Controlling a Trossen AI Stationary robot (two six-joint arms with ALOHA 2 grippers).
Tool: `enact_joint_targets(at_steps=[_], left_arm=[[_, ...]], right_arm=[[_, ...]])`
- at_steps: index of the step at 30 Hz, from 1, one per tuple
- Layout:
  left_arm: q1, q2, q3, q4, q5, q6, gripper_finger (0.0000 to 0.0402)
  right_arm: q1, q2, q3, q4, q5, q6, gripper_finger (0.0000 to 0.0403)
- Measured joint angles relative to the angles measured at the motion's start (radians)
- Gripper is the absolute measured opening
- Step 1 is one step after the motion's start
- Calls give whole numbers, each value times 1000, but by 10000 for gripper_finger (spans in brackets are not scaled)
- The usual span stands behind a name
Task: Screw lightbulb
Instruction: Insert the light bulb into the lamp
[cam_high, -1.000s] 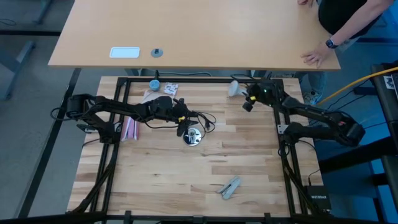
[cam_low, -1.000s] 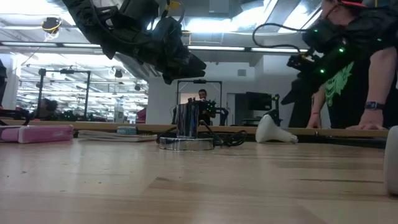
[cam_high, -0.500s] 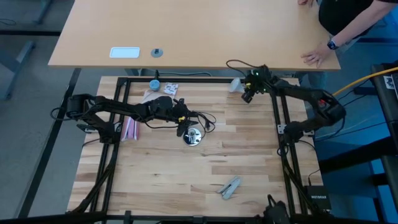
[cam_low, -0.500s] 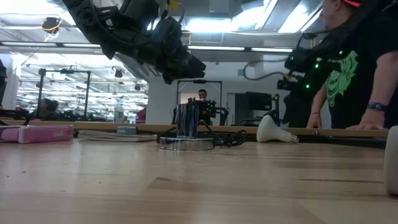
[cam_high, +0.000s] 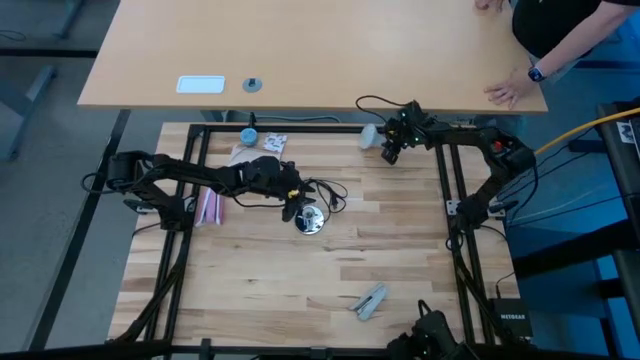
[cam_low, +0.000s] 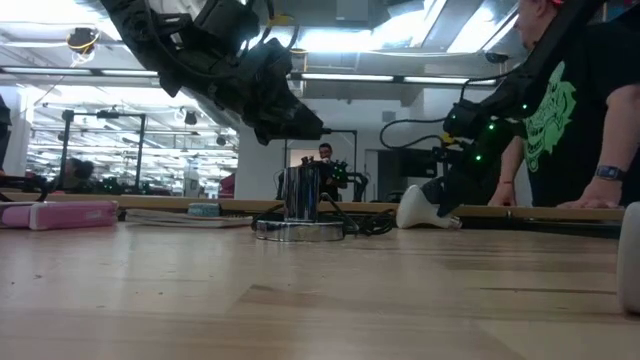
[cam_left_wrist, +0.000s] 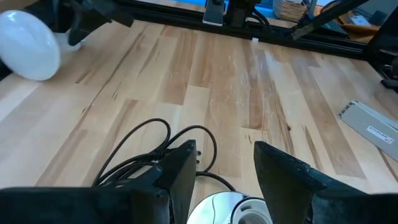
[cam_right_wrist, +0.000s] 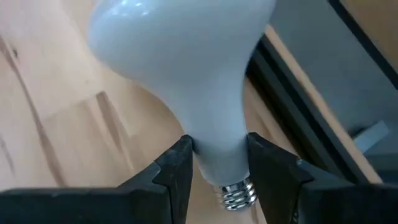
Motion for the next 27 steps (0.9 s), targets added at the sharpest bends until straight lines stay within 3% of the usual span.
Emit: enact_joint_targets(at_steps=[15, 24, 27], left_arm=[[0, 0, 0, -1, -11, 0, 155], [0, 0, 0, 0, -22, 0, 155], [0, 0, 0, 0, -24, 0, 155]], right_arm=[[38, 18, 18, -98, -208, -6, 150], [138, 21, 15, -9, -82, 24, 165], [166, 21, 15, 5, 8, 28, 172]])
